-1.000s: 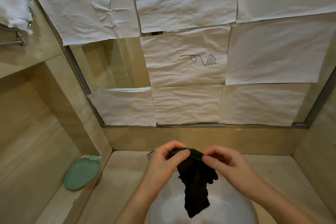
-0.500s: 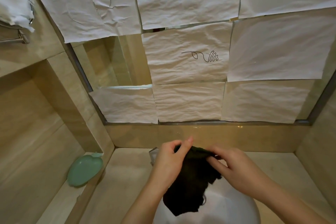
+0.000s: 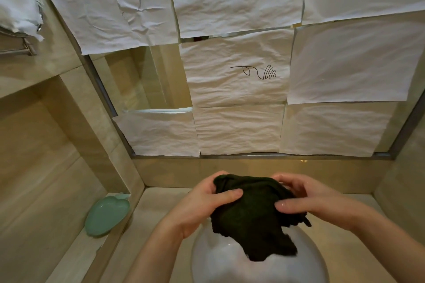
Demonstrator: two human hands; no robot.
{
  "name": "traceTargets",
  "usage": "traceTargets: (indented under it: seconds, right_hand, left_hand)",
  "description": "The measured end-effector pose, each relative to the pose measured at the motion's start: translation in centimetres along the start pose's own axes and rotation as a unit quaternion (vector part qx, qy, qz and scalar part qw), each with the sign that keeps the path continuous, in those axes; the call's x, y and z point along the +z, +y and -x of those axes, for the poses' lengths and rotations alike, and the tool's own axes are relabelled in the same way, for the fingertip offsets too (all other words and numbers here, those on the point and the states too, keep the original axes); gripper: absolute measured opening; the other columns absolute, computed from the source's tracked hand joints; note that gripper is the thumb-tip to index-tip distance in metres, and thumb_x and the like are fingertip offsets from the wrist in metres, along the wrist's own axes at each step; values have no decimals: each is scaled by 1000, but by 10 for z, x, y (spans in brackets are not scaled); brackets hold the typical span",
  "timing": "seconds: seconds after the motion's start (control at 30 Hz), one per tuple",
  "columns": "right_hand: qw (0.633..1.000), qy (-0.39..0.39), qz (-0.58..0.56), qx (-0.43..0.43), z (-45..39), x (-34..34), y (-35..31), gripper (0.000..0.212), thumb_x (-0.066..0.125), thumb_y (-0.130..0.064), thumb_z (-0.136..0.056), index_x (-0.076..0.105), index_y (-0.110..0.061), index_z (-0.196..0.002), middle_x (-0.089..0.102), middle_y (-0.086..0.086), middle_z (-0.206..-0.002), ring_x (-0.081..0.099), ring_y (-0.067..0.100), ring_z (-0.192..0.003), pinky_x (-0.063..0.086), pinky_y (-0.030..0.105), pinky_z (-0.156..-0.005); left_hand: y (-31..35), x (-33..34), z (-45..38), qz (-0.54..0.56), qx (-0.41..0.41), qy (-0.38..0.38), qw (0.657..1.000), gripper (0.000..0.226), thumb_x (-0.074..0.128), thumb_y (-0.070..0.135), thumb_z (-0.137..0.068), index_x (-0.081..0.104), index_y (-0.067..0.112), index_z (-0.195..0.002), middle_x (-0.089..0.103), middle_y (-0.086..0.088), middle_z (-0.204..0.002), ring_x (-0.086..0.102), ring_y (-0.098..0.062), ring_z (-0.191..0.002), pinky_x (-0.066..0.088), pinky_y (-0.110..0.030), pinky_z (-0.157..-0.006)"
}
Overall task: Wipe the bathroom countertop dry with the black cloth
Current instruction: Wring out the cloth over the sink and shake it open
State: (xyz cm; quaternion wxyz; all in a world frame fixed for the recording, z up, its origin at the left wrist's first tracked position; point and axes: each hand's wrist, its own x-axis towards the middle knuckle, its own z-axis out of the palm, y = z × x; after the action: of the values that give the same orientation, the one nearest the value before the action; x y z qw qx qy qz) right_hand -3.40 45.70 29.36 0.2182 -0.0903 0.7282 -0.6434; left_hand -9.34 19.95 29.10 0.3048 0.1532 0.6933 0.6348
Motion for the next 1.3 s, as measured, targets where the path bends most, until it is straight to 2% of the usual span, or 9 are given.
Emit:
traceTargets:
  seconds: [0.1, 0.27, 0.43, 0.53, 0.73, 0.83, 1.0, 1.17, 1.3]
  right_hand:
    - [998, -42, -28, 30, 2, -6, 7, 49, 76, -13, -81, 61, -25, -126, 66, 3, -125, 62, 23, -118, 52, 35, -95]
    - [925, -30, -376, 36, 1, 14, 60, 79, 91, -7, -58, 62, -9, -131, 59, 22, -134, 56, 39, -123, 53, 42, -96]
    - [897, 37, -440, 4, -11, 56, 88, 91, 92, -5, -55, 55, -16, -138, 57, 19, -137, 55, 39, -126, 53, 42, -96]
    - [927, 67, -370, 20, -15, 66, 76, 83, 87, -3, -60, 55, -18, -134, 63, 15, -130, 61, 35, -120, 52, 46, -97]
    - [964, 159, -213, 17, -15, 63, 47, 56, 81, -34, -76, 62, -20, -126, 72, 5, -113, 70, 21, -104, 53, 35, -86]
    - [941, 151, -301, -29, -15, 54, 37, 44, 70, -21, -87, 60, -23, -130, 68, 13, -122, 67, 30, -111, 57, 41, -86]
    - [946, 139, -290, -44, -12, 42, 33, 64, 72, 0, -80, 55, -32, -133, 69, 9, -121, 66, 32, -112, 59, 37, -83]
    - [966, 223, -129, 2, -6, 22, 41, 53, 60, -22, -92, 43, -50, -133, 71, -9, -114, 70, 10, -102, 59, 29, -79]
    - [964, 251, -44, 75, -1, 12, 52, 41, 57, -29, -97, 49, -35, -137, 75, -2, -106, 73, 16, -93, 59, 33, -77]
  left_hand:
    - [-2, 4, -4, 20, 11, 41, 999, 29, 73, 21, -89, 62, 5, -111, 71, -18, -110, 70, -28, -103, 58, -37, -87]
    - [-12, 7, -13, 166, -12, 94, 982, 42, 72, 19, -88, 60, -1, -122, 69, -21, -111, 68, -30, -101, 54, -38, -86]
    - [-23, 9, -18, 248, -36, 67, 966, 39, 71, 15, -87, 65, 5, -123, 70, -17, -117, 68, -28, -110, 56, -35, -89]
    - [-30, 6, -16, 218, -4, 30, 976, 50, 75, 9, -84, 61, 10, -131, 66, -17, -126, 65, -30, -116, 55, -37, -93]
    - [-53, 12, -13, 166, 25, 9, 986, 70, 70, -1, -85, 44, 23, -145, 62, -11, -135, 59, -30, -125, 46, -48, -107]
    - [-72, 35, -13, 192, 1, -17, 981, 71, 70, 6, -89, 39, 30, -147, 62, -15, -134, 60, -35, -123, 47, -51, -105]
    - [-91, 62, -13, 272, -29, -47, 961, 68, 73, 23, -87, 41, 24, -147, 59, -17, -138, 56, -38, -127, 36, -54, -115]
    - [-85, 50, -16, 192, -53, 108, 974, 53, 75, 24, -86, 52, 23, -135, 75, -5, -111, 71, -20, -105, 54, -35, -93]
    - [-81, 37, -15, -17, 3, 198, 980, 41, 63, 29, -97, 51, 33, -136, 78, 2, -93, 71, -5, -98, 55, -31, -95]
